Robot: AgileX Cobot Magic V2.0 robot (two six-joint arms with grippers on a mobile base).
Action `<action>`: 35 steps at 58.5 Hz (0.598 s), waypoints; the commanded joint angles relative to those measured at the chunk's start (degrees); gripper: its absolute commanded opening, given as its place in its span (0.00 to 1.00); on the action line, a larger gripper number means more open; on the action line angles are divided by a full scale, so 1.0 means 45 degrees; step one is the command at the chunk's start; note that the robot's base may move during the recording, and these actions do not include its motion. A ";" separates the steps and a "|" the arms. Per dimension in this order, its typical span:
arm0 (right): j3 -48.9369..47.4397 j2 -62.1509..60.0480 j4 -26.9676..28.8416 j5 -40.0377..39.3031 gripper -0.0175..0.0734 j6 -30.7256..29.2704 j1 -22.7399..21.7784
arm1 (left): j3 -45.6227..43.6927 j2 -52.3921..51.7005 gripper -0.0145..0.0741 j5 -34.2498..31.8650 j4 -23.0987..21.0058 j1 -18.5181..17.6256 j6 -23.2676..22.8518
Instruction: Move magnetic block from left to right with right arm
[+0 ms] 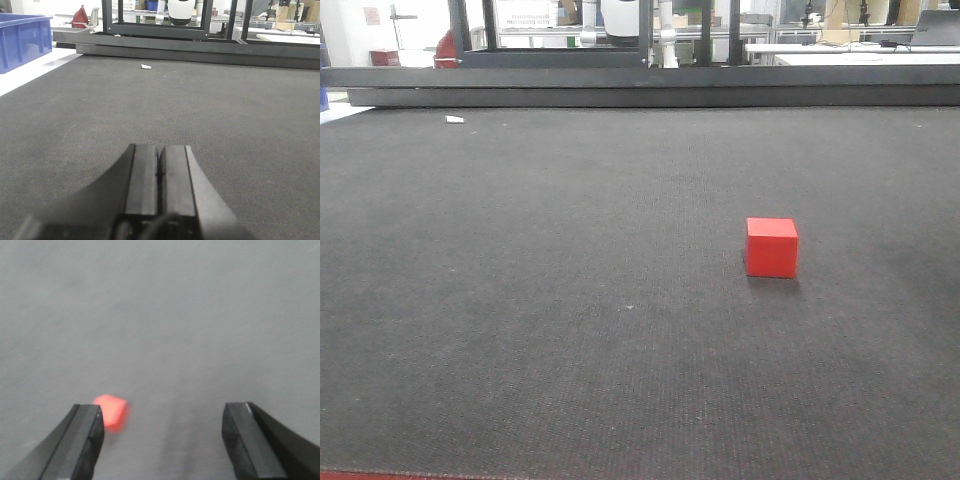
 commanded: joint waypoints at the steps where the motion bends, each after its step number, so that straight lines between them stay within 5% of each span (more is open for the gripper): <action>1: -0.1394 0.1199 -0.0625 -0.0102 0.84 0.1580 0.1076 | 0.0122 -0.0151 0.02 -0.1013 -0.0059 -0.0020 -0.0075; 18: -0.3810 0.5200 -0.3119 0.1648 0.84 0.6905 0.3576 | 0.0122 -0.0151 0.02 -0.1013 -0.0059 -0.0020 -0.0075; 35: -0.4810 0.8038 -0.3383 0.2505 0.84 0.7587 0.4167 | 0.0122 -0.0151 0.02 -0.1013 -0.0059 -0.0020 -0.0075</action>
